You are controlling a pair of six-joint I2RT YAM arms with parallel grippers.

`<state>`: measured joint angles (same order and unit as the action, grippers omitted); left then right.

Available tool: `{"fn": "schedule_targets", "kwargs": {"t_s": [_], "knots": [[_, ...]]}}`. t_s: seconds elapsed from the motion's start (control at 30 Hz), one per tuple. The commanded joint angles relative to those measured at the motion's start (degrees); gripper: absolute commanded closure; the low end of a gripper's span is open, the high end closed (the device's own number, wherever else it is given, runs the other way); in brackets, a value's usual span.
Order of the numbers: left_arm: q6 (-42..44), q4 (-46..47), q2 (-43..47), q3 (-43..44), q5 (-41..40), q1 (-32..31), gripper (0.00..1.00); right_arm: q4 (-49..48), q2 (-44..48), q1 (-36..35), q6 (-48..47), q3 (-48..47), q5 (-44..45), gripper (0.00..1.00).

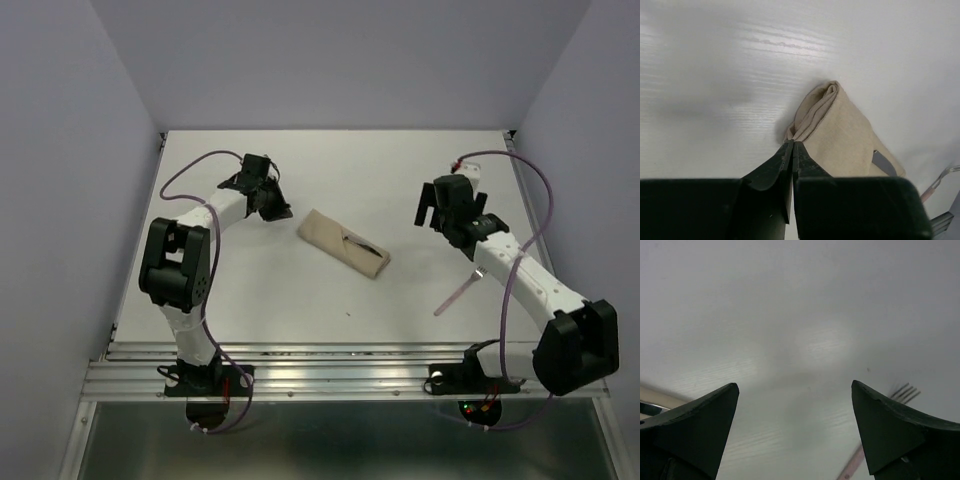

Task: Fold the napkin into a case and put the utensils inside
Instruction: Move the fork to the corner of the board.

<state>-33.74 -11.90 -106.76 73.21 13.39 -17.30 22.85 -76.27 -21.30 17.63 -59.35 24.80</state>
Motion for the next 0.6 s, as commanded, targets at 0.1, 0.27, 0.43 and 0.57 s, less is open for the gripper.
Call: {"fn": "schedule_targets", "kwargs": {"t_s": [0.1,0.27,0.43,0.57], "knots": [[-3.4,3.4,12.4,-4.7,-3.9,1.0,0.82,12.4,16.1,1.6,25.1,15.1,-0.3,0.00],[-3.6,5.2,20.5,-10.2,-1.9,1.0,0.82,20.5,21.9,1.6,40.9,21.5,-2.3,0.00],[-2.7,5.0,26.2,-12.7,-1.0,1.0,0.83,19.9,26.8,1.6,48.2,27.7,-4.1,0.00],[-2.6,5.1,29.8,-14.4,-0.6,0.7,0.83,16.8,24.0,1.6,48.8,30.9,-7.6,0.00]]}}
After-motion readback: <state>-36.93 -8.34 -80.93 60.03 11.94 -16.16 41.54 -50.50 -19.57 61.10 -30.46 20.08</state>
